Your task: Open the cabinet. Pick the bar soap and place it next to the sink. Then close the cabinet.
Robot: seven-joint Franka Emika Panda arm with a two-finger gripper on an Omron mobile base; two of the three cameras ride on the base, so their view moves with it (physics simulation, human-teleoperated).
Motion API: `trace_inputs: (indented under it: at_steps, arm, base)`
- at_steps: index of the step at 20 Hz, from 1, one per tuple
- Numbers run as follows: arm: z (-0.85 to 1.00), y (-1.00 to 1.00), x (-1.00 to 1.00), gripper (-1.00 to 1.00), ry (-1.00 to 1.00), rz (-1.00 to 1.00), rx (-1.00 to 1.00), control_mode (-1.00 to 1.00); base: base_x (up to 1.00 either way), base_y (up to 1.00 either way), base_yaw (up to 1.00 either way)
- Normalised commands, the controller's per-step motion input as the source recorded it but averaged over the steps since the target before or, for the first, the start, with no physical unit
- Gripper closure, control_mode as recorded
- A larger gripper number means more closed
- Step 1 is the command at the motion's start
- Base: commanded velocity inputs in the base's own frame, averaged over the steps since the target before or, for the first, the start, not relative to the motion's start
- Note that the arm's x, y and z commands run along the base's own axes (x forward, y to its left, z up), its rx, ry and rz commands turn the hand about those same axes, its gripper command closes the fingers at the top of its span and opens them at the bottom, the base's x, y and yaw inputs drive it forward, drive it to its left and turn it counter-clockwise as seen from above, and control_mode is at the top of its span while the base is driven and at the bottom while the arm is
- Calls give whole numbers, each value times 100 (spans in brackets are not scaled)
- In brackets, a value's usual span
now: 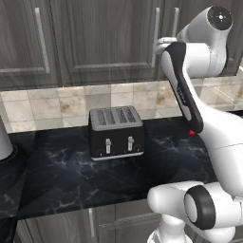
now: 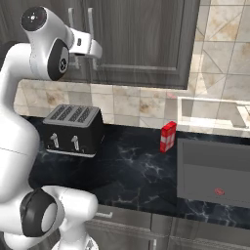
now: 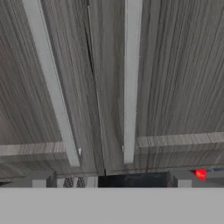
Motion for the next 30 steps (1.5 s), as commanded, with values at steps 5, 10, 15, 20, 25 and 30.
trace_inputs:
  at_steps: [5, 10, 15, 20, 25, 30]
  arm:
    - [-4, -32, 0, -100, 0, 0, 0, -100]
    - [-3, -11, 0, -100, 0, 0, 0, -100]
    - [0, 0, 9, -100, 0, 0, 0, -100]
    - [-6, 0, 10, -100, 0, 0, 0, -100]
    - [-15, 0, 30, -100, 0, 0, 0, -100]
    - [-16, 0, 28, -100, 0, 0, 0, -100]
  base:
    - [0, 0, 0]
    - [0, 0, 0]
    - [0, 0, 0]
    - [0, 0, 0]
    - [0, 0, 0]
    - [0, 0, 0]
